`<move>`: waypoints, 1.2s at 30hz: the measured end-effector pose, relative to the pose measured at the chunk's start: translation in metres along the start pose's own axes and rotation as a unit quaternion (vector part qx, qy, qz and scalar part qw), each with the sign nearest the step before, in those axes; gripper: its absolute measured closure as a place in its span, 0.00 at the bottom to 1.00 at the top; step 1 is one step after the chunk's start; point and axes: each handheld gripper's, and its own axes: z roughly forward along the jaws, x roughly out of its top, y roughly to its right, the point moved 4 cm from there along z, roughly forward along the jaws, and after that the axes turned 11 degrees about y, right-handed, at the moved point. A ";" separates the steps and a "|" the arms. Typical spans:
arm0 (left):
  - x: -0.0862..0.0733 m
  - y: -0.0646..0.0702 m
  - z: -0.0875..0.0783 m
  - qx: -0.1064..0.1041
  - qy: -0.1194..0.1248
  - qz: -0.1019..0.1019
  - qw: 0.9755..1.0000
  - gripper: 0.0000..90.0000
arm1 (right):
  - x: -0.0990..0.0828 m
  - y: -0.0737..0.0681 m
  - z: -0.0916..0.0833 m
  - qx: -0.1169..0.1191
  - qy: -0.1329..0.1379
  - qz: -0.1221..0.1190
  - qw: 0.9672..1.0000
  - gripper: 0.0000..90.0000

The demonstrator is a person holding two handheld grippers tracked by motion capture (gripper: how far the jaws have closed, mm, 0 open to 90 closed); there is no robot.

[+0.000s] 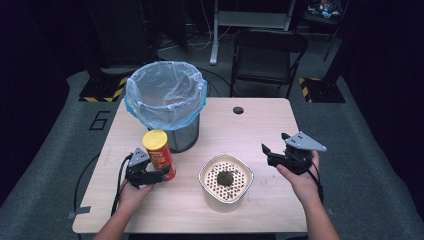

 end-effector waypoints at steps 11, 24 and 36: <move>0.012 0.002 -0.012 -0.017 0.001 -0.008 1.000 0.26 | -0.047 0.020 -0.013 -0.042 -0.010 0.033 0.999 0.25; 0.043 0.016 -0.025 -0.034 -0.019 0.001 0.999 0.26 | -0.087 0.026 -0.014 -0.057 -0.036 0.038 0.997 0.26; 0.079 0.026 -0.037 -0.042 -0.020 0.018 0.999 0.26 | -0.105 0.028 -0.011 -0.065 -0.060 0.037 0.995 0.26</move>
